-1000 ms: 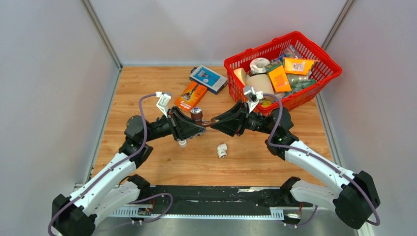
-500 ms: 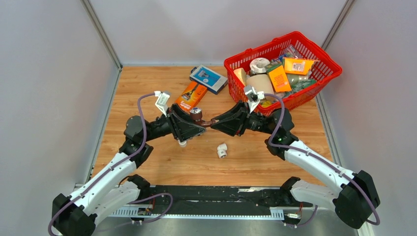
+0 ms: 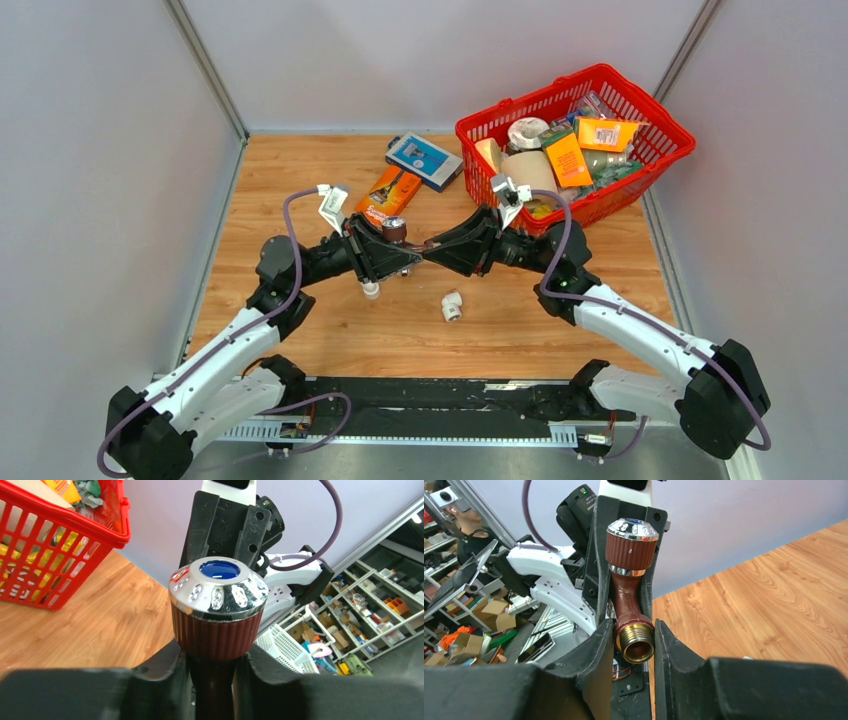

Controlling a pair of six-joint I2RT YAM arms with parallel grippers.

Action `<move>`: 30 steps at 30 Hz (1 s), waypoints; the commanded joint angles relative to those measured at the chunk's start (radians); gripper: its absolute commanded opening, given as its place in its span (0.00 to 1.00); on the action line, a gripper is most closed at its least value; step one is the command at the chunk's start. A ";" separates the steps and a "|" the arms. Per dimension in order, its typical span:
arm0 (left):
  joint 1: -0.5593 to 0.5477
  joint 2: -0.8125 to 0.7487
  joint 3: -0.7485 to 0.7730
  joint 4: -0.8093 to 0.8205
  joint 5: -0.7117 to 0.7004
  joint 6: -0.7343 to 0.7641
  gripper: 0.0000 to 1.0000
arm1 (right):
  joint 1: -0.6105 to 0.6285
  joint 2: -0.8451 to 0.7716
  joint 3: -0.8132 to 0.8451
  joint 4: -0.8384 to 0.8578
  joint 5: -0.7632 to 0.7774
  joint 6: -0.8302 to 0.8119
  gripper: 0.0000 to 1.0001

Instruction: Install the water faucets

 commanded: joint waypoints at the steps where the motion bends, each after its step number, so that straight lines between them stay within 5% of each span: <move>1: -0.003 -0.015 0.013 0.018 -0.030 0.001 0.01 | 0.014 -0.011 -0.003 0.068 0.003 -0.004 0.00; 4: -0.001 -0.035 0.010 -0.036 -0.054 0.026 0.00 | 0.014 -0.016 0.001 0.024 0.011 -0.030 0.03; 7: 0.045 -0.055 0.019 -0.141 -0.080 0.066 0.00 | 0.014 -0.034 0.016 -0.101 0.053 -0.103 0.56; 11: 0.154 -0.095 0.044 -0.388 -0.145 0.144 0.00 | 0.014 -0.068 0.050 -0.394 0.213 -0.231 0.80; 17: 0.185 -0.147 0.150 -0.862 -0.361 0.415 0.00 | 0.014 -0.041 0.078 -0.753 0.431 -0.303 0.88; 22: 0.185 -0.249 0.190 -0.994 -0.592 0.550 0.00 | 0.019 0.027 0.075 -0.930 0.506 -0.289 0.88; 30: 0.185 -0.305 0.204 -1.120 -0.761 0.745 0.00 | 0.155 0.202 0.168 -0.953 0.577 -0.350 0.87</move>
